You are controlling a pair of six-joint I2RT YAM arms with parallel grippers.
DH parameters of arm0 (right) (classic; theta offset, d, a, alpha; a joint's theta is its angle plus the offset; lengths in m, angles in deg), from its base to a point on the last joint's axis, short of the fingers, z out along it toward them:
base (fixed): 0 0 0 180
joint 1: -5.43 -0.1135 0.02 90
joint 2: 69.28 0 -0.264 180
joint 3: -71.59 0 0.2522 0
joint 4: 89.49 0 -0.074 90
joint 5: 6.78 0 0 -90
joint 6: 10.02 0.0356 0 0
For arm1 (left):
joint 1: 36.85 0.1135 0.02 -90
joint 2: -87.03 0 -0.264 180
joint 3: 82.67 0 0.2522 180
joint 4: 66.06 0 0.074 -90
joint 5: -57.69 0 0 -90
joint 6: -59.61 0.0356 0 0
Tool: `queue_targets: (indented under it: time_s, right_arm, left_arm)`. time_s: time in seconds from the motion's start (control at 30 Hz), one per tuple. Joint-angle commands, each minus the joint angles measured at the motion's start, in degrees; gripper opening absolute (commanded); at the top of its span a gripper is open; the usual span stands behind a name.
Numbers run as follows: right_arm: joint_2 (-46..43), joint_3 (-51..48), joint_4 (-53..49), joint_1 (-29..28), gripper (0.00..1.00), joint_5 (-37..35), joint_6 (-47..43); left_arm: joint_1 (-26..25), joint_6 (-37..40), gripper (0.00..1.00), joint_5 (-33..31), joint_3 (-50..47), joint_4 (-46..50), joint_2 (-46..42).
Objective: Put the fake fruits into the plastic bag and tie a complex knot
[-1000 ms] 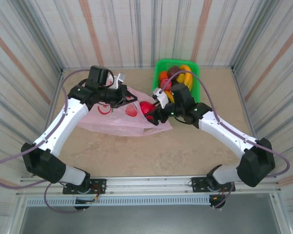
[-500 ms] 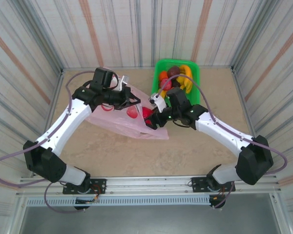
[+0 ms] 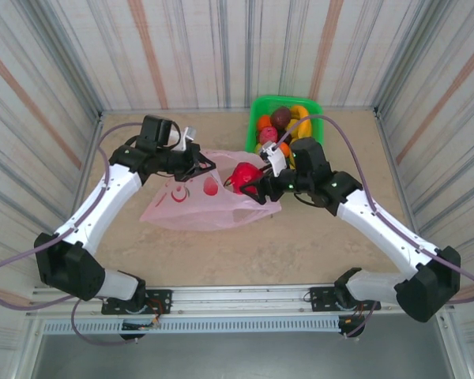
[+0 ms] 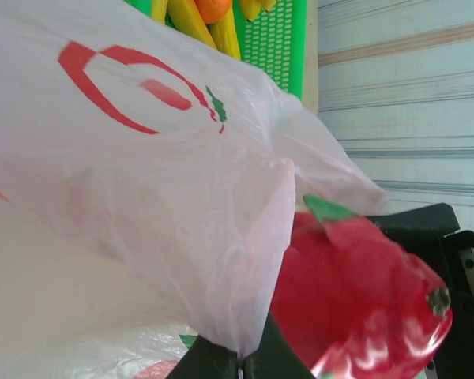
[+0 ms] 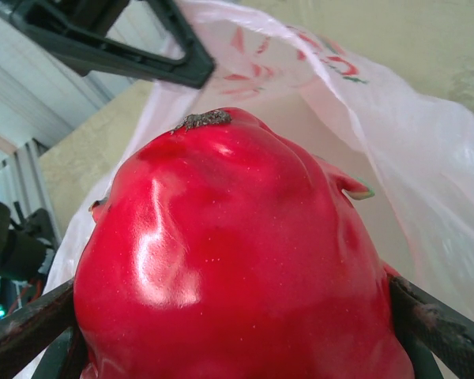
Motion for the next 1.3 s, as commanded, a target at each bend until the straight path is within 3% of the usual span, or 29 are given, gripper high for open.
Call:
queue_targets:
  time_s: [0.0, 0.23, 0.5, 0.93, 1.27]
  right_arm:
    - [0.84, -1.43, 2.17, -1.79, 0.39, 0.85, 2.61]
    - [8.21, 0.08, 5.61, -3.89, 0.37, 0.98, 3.16]
    - [14.64, 4.67, 9.58, -0.14, 0.37, 1.05, 5.09]
    - [14.17, 5.12, 21.69, 4.58, 0.37, 9.67, 16.22]
    - [14.71, -2.19, 25.05, 2.98, 0.38, 8.39, 19.81]
  left_arm:
    - [-0.14, -0.64, 0.0, 1.05, -0.93, -1.17, -0.78]
    - [-2.01, -0.95, 0.0, 1.77, -0.58, -1.51, -1.12]
    - [-4.75, -1.35, 0.0, 3.53, 0.44, -1.79, -0.63]
    - [-8.22, -4.05, 0.0, 4.41, -1.19, -6.31, 1.25]
    - [-9.89, -10.48, 0.0, 3.8, -1.87, -21.72, 2.44]
